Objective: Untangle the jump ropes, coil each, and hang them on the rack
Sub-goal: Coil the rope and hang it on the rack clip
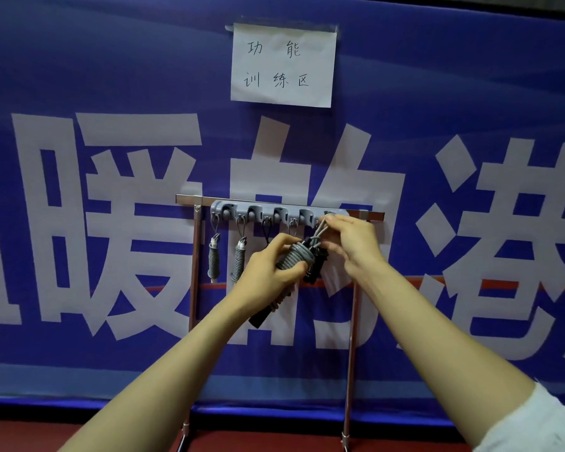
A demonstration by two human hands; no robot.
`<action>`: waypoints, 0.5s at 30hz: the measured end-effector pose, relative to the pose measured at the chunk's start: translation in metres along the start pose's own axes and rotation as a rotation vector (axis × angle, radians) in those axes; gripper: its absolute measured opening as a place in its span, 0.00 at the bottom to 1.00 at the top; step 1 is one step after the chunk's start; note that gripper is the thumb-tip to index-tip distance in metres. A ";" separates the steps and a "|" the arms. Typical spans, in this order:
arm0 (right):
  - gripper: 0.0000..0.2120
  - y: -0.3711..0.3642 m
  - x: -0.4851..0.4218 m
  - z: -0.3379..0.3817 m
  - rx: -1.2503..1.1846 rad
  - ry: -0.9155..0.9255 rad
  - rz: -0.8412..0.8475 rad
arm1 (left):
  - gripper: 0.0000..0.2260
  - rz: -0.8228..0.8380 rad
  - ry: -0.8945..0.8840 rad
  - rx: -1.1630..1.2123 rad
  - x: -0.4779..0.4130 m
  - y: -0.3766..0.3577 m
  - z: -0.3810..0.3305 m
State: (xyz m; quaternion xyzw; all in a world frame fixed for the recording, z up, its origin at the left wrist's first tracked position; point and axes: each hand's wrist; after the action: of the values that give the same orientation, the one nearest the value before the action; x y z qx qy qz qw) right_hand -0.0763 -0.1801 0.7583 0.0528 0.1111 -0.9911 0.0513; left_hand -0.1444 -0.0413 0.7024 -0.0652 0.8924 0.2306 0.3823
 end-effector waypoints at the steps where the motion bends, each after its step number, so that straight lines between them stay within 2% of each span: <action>1: 0.06 0.000 -0.001 0.000 -0.050 -0.024 -0.007 | 0.13 -0.002 0.014 0.030 -0.001 -0.001 0.000; 7: 0.05 0.007 -0.016 0.009 -0.155 -0.107 -0.041 | 0.15 0.087 0.024 0.160 -0.008 -0.003 0.000; 11: 0.09 0.011 -0.028 0.010 -0.185 -0.149 -0.032 | 0.24 0.169 0.105 0.339 -0.014 -0.009 0.004; 15: 0.08 0.017 -0.045 0.007 -0.151 -0.111 -0.014 | 0.23 0.201 0.063 0.284 -0.023 -0.018 0.014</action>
State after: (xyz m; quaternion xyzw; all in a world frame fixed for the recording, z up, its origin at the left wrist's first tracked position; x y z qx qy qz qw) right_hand -0.0307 -0.1939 0.7669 -0.0072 0.1827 -0.9816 0.0544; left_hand -0.1137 -0.0517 0.7042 0.0717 0.9296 0.1371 0.3346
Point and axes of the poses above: each hand's wrist, its own x-axis away from the middle knuckle, its own y-axis out of the back of the hand, z = x × y, and after that the axes turned 11 degrees about -y, right-handed
